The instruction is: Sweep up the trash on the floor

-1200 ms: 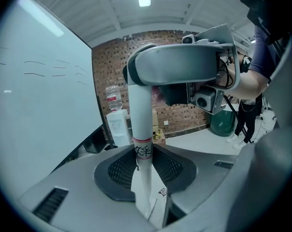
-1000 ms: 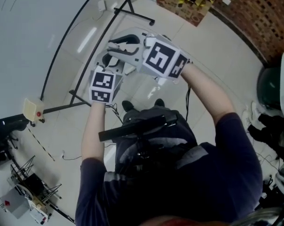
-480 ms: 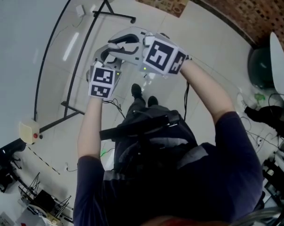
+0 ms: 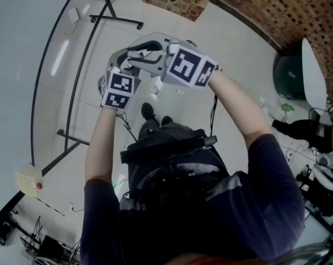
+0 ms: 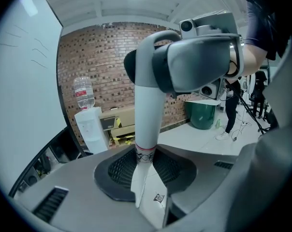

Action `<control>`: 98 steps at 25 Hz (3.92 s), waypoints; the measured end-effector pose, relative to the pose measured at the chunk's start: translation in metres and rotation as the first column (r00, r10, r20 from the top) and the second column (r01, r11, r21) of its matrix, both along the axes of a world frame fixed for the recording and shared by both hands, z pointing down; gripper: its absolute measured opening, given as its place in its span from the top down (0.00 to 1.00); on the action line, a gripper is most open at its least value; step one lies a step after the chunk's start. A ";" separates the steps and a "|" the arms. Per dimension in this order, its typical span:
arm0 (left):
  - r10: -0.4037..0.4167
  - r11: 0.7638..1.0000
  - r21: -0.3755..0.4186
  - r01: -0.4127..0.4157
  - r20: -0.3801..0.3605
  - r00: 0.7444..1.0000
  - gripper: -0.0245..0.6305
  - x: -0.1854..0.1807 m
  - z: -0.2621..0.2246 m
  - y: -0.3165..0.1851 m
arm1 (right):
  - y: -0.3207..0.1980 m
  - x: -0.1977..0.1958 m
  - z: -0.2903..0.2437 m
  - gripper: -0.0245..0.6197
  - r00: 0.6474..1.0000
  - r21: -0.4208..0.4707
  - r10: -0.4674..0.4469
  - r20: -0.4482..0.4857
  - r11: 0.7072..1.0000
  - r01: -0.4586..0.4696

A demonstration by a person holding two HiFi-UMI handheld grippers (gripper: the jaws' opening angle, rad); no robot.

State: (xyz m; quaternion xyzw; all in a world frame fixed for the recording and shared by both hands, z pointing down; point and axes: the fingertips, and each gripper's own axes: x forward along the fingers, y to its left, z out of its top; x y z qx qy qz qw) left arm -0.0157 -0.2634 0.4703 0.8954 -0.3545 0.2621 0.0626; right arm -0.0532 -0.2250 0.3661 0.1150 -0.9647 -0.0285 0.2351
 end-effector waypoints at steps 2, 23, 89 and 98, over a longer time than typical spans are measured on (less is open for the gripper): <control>0.010 1.000 -0.017 -0.010 -0.010 1.000 0.81 0.001 0.012 -0.008 | -0.010 0.000 0.012 0.81 1.000 -0.028 0.019 -0.013 0.999 -0.020; -0.138 0.984 -0.104 0.147 0.085 0.987 0.81 0.013 0.125 -0.045 | -0.043 0.024 0.126 0.81 0.997 -0.156 -0.023 -0.067 0.988 0.012; 0.088 0.869 -0.492 -0.056 0.043 0.995 0.75 0.277 0.149 0.032 | 0.012 0.291 0.138 0.80 0.981 -0.350 0.176 0.078 0.926 -0.138; 0.128 0.868 -0.488 -0.090 0.046 0.991 0.75 0.309 0.145 0.049 | 0.028 0.322 0.135 0.80 0.979 -0.347 0.186 0.080 0.926 -0.147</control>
